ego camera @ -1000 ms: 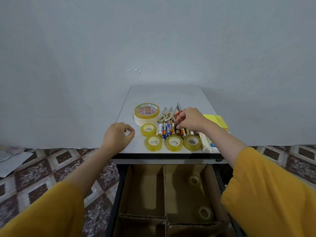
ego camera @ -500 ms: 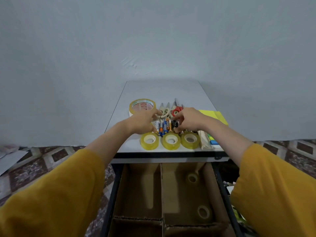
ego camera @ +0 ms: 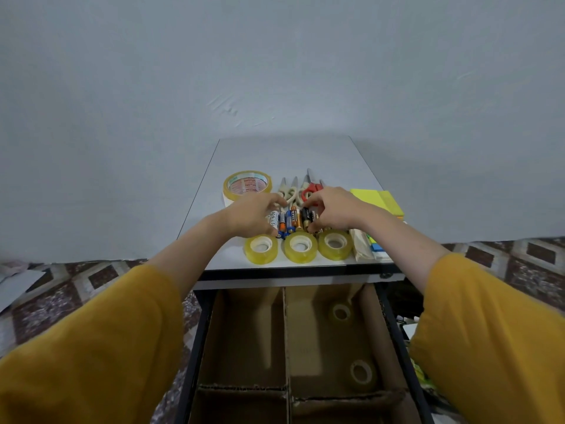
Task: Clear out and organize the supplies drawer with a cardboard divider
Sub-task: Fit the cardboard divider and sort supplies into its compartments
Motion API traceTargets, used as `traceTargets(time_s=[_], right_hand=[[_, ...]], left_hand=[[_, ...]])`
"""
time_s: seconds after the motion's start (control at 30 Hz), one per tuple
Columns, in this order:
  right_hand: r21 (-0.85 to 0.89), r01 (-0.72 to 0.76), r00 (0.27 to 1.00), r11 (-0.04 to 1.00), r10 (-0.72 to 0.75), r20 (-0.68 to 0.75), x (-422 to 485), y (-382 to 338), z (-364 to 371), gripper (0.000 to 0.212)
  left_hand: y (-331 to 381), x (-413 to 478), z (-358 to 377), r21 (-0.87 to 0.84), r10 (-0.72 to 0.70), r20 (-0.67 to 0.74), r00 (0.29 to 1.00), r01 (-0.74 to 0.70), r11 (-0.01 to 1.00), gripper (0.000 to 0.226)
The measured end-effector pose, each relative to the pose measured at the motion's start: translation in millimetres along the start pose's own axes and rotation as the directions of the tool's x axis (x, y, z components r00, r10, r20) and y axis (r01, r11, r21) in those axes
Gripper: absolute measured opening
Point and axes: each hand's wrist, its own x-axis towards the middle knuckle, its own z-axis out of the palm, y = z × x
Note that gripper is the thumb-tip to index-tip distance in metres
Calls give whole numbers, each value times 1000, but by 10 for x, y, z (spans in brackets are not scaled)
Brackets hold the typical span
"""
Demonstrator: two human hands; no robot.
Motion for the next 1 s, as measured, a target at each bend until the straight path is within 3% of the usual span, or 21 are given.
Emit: traceTargets(time_s=[0.27, 0.4, 0.5, 0.57, 0.63, 0.7, 0.77, 0.87, 1.0], right_hand=[[239, 17, 982, 971, 29, -187, -226, -5, -132, 50], [516, 42, 977, 855, 72, -199, -490, -77, -204, 48], [812, 22, 988, 583, 109, -105, -785, -201, -196, 46], [965, -3, 994, 263, 106, -26, -980, -314, -108, 42], [999, -44, 997, -21, 65, 46, -1147, -429, 35, 38], [974, -121, 991, -189, 31, 129, -1304, -515, 207, 36], [945, -196, 979, -263, 1, 204, -1432, -572, 382, 37], [941, -275, 961, -197, -35, 274, -1625, -647, 699, 33], [907, -339, 940, 250, 63, 335, -1746, -685, 1067, 31]], left_hand=[[22, -161, -122, -113, -28, -158, 987, 10, 994, 60], [98, -450, -220, -312, -64, -316, 946, -40, 949, 50], [194, -775, -191, -484, -122, -352, 928, -68, 872, 47], [258, -1006, -118, -593, -173, -319, 932, -54, 804, 44], [324, -1258, -29, -735, -229, -221, 948, -7, 678, 38], [369, -1513, 83, -816, -252, -137, 958, 36, 578, 36], [359, -1739, 226, -829, -250, -109, 962, 50, 557, 32], [267, -2051, 480, -832, -213, -89, 973, 45, 554, 21], [95, -2298, 773, -738, -211, 62, 976, 187, 648, 28]])
